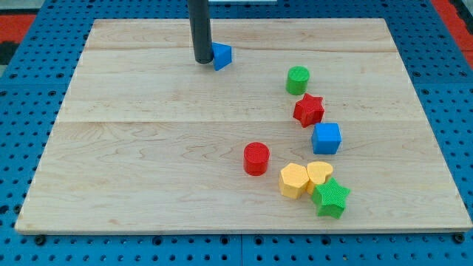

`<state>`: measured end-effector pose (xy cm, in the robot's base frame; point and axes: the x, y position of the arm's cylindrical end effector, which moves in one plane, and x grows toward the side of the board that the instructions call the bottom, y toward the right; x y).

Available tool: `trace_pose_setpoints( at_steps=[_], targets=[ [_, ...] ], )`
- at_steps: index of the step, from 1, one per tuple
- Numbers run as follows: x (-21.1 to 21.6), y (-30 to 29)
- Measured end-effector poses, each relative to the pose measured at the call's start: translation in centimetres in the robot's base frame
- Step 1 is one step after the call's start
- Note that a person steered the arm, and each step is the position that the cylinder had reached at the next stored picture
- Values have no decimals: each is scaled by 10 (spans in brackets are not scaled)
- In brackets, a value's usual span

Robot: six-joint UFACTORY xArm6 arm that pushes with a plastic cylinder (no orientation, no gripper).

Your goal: Push the blue triangle with the red circle to the center of the board

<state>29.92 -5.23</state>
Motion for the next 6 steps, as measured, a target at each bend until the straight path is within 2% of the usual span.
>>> trace_pose_setpoints(
  at_steps=[2,3,6],
  targets=[
    [5,33],
    [-6,11],
    [8,102]
  ],
)
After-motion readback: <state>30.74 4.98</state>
